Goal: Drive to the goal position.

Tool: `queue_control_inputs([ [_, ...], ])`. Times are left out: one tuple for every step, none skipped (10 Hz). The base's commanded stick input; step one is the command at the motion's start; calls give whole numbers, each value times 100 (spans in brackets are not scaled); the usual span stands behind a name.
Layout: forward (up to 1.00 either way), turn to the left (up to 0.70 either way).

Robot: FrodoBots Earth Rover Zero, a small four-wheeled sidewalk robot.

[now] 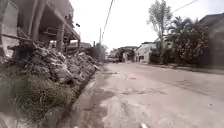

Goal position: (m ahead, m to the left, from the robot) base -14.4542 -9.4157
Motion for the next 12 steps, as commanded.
queue_control_inputs([
  [4, 0],
  [5, 0],
  [5, 0],
  [4, 0],
  [4, 0],
  [4, 0],
  [4, 0],
  [5, 0],
  [4, 0],
  [4, 0],
  [5, 0],
  [4, 0],
])
